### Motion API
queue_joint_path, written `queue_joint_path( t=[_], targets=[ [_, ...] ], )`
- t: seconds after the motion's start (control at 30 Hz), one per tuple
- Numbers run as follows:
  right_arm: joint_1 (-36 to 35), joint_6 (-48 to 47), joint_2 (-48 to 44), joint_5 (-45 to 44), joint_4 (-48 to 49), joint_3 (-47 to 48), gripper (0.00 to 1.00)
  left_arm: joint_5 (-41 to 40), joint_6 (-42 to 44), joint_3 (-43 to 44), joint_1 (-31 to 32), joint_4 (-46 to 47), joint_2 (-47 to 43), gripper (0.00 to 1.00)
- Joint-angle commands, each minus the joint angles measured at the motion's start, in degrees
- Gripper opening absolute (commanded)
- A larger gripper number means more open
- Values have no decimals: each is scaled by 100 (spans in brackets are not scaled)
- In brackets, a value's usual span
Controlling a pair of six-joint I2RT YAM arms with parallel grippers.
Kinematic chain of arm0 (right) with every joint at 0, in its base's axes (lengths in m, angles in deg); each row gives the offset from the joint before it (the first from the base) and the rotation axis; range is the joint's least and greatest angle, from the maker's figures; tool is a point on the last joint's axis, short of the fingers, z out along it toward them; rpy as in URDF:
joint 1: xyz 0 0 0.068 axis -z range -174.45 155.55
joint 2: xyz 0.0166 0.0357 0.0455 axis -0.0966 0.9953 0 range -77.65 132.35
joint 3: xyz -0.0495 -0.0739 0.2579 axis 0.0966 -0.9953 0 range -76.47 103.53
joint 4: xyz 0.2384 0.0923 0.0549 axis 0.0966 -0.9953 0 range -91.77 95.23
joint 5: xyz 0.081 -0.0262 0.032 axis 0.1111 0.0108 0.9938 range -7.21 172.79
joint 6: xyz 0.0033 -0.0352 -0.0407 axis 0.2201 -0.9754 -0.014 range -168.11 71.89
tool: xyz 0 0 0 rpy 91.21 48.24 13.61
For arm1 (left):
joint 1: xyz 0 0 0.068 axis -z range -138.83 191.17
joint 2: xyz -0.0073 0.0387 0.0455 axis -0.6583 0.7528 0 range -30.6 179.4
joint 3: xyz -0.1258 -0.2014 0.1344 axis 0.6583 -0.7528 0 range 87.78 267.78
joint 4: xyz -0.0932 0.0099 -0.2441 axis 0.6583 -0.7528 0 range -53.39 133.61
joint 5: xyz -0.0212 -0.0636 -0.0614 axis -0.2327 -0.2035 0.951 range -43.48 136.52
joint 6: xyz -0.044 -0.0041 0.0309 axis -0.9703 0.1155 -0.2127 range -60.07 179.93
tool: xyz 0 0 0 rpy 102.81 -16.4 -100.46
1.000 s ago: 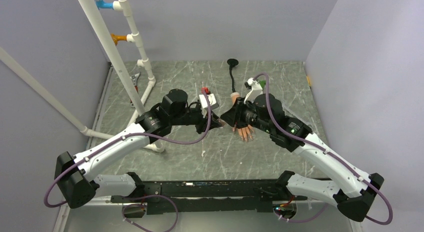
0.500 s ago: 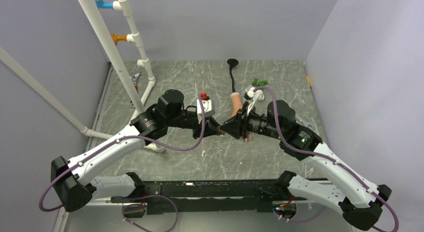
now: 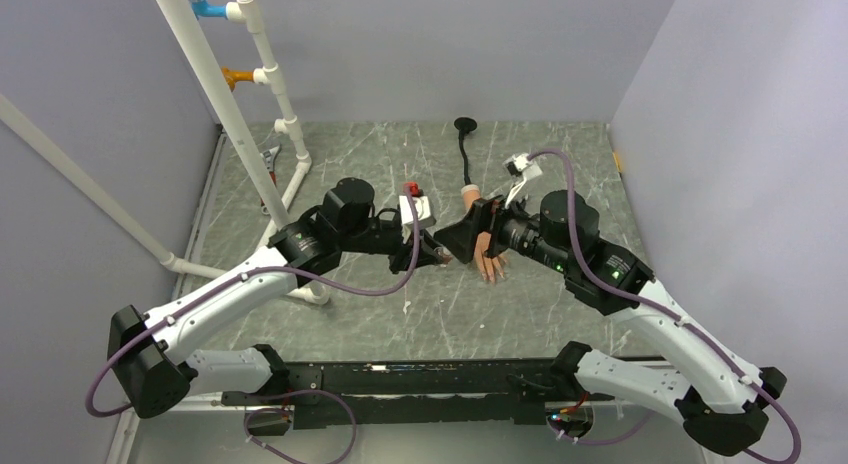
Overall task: Paint the nails
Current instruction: Unscrew the nail polish bottle.
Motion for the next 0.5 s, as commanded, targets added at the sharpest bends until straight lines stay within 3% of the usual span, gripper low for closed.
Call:
queue_joint_path(
  t=[0.0,0.2,0.47],
  targets=[
    [-14,704,-80,-1232,-558,303,100,-261,-73,295,-22,117,62,0],
    [-10,1066,-162,-1627,-752,116,97,-602,-118,230,-22,203,-19,0],
    [-20,1328,464,-1259,-755,440,75,-1099,-49,168,12,216,-61,0]
  ],
)
